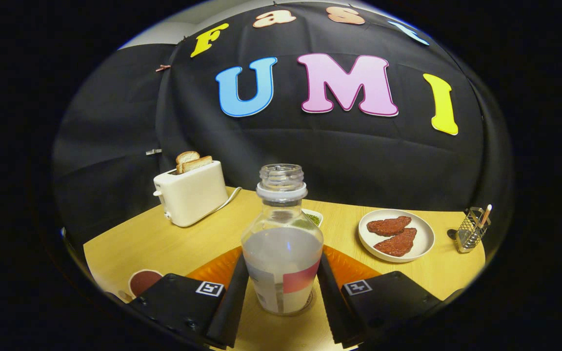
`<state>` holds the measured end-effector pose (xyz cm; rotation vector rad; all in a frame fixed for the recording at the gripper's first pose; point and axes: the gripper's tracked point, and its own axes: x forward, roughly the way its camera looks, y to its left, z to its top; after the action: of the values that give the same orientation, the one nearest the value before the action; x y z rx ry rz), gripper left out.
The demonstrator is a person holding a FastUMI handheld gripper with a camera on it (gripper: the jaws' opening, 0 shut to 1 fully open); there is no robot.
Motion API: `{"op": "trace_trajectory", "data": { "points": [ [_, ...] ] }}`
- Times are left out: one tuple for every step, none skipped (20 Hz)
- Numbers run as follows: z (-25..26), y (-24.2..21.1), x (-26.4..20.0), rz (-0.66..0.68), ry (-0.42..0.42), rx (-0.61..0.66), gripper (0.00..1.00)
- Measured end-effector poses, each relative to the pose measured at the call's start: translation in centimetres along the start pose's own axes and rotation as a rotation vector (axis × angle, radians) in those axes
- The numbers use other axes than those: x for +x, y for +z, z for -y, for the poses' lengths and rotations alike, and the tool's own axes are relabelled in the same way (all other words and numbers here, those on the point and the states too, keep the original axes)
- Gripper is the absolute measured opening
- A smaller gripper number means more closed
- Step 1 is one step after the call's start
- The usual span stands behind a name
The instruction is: Take the bottle from table, then pour the juice into the cup, finally place the bottle on the coaster
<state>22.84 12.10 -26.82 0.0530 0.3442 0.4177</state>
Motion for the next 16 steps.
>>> {"op": "trace_trajectory", "data": {
  "points": [
    [0.2, -0.1, 0.4, 0.011, -0.004, -0.009, 0.74],
    [0.3, -0.4, 0.8, 0.017, -0.006, -0.02, 0.74],
    [0.2, -0.7, 1.2, 0.02, -0.001, -0.026, 0.74],
    [0.0, -1.1, 1.5, 0.019, 0.005, -0.033, 0.74],
    [-0.1, -1.4, 1.7, 0.02, 0.008, -0.045, 0.74],
    [-0.2, -1.6, 1.8, 0.025, 0.011, -0.057, 0.74],
    [-0.3, -1.7, 1.9, 0.034, 0.017, -0.071, 0.74],
    [-0.3, -2.0, 1.9, 0.037, 0.015, -0.084, 0.74],
    [-0.2, -2.4, 2.0, 0.036, 0.014, -0.096, 0.74],
    [-0.4, -2.1, 1.8, 0.052, 0.016, -0.101, 0.74],
    [-0.4, -2.1, 2.2, 0.058, 0.016, -0.103, 0.75],
    [-0.5, -2.3, 2.1, 0.057, 0.019, -0.107, 0.75],
    [-0.5, -2.2, 2.0, 0.062, 0.02, -0.111, 0.75],
    [-0.5, -2.2, 1.9, 0.061, 0.021, -0.113, 0.76],
    [-0.5, -2.2, 1.9, 0.063, 0.021, -0.114, 0.75],
    [-0.4, -2.3, 1.9, 0.06, 0.02, -0.107, 0.77]
  ]
}}
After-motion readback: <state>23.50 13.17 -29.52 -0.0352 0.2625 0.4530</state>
